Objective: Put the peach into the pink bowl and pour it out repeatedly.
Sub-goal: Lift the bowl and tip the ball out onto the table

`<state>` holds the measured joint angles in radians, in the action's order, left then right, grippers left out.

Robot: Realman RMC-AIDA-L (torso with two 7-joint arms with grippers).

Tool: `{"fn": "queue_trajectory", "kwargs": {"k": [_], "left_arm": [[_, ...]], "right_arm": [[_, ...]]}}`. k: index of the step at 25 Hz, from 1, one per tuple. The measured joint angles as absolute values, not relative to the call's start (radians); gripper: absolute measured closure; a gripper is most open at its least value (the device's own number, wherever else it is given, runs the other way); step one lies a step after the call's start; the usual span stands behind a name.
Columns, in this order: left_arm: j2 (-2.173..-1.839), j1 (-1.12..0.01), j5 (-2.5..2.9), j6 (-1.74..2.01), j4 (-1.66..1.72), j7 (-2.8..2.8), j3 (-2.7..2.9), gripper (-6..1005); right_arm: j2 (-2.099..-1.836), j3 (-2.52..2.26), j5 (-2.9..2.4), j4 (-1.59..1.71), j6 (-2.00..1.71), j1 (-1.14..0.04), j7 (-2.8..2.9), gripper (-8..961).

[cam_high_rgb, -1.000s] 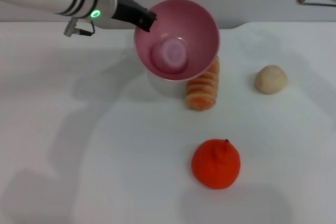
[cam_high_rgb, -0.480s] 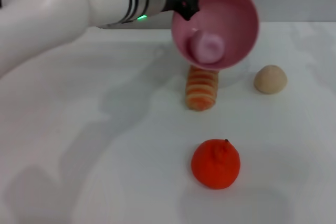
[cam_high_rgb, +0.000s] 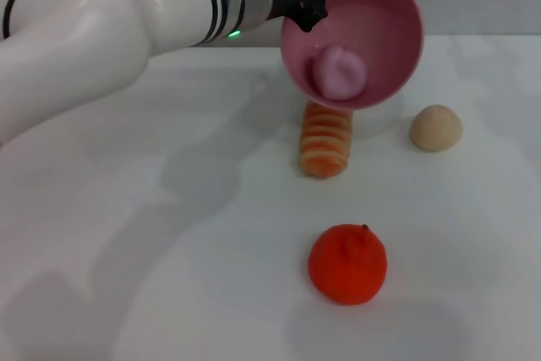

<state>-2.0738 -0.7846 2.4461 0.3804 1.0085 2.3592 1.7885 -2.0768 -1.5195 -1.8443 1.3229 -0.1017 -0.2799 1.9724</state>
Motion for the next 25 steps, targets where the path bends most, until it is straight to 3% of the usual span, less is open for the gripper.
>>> {"fn": "queue_trajectory", "kwargs": {"k": [14, 25], "left_arm": [[-2.067, -0.759, 2.446, 0.38, 1.004, 2.371, 1.762, 965], [-2.063, -0.736, 2.446, 0.418, 1.0, 2.374, 1.683, 965]], "right_arm": [[-2.074, -1.645, -1.966, 1.318, 0.101, -0.283, 2.116, 475], [-2.074, -1.4, -1.9, 1.482, -0.641, -0.257, 2.122, 475]]}}
